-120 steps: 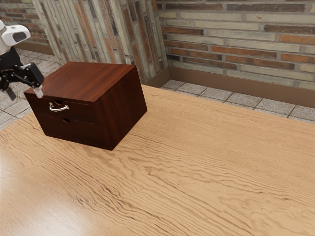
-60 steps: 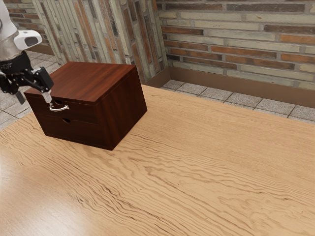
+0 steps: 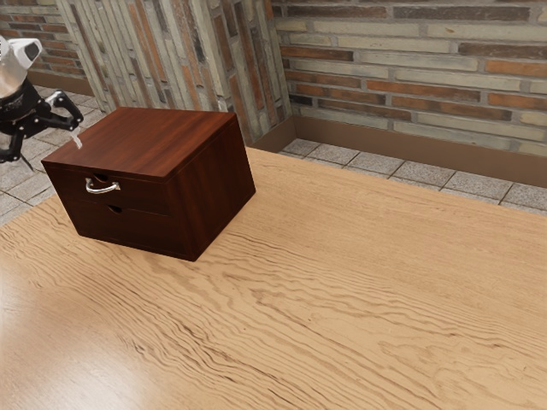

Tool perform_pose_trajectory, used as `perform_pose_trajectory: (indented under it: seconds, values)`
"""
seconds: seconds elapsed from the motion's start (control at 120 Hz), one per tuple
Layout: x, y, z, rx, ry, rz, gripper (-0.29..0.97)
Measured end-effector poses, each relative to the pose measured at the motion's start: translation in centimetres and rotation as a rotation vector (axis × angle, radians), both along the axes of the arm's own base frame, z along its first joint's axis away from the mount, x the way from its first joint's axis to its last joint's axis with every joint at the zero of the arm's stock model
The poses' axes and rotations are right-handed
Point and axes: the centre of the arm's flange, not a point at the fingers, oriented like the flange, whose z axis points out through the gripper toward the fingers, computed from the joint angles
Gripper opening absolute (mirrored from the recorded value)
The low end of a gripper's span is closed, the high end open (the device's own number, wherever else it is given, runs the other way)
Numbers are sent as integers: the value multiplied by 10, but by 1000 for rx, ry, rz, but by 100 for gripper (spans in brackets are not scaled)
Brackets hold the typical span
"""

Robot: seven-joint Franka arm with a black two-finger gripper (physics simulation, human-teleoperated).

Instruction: Pull the drawer handle with one arm to open the drawer

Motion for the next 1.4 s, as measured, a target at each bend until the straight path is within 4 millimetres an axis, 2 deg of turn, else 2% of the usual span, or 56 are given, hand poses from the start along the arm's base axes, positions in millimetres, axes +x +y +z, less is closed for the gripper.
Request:
perform_pose_trajectory:
  seconds: [0.1,0.192,0.333,0.542,0.658,0.925,1.167,1.4]
  values:
    - [5,3,-9,-10,-61,122,68]
    - [8,8,-25,-38,-106,221,68]
    - [11,15,-32,-70,-177,352,68]
    - [3,20,-54,-126,-201,501,68]
    - [0,25,-77,-149,-199,569,68]
    - [-15,33,-91,-177,-223,680,68]
    - [-31,51,-103,-175,-240,744,68]
    - [-33,67,-111,-164,-260,783,68]
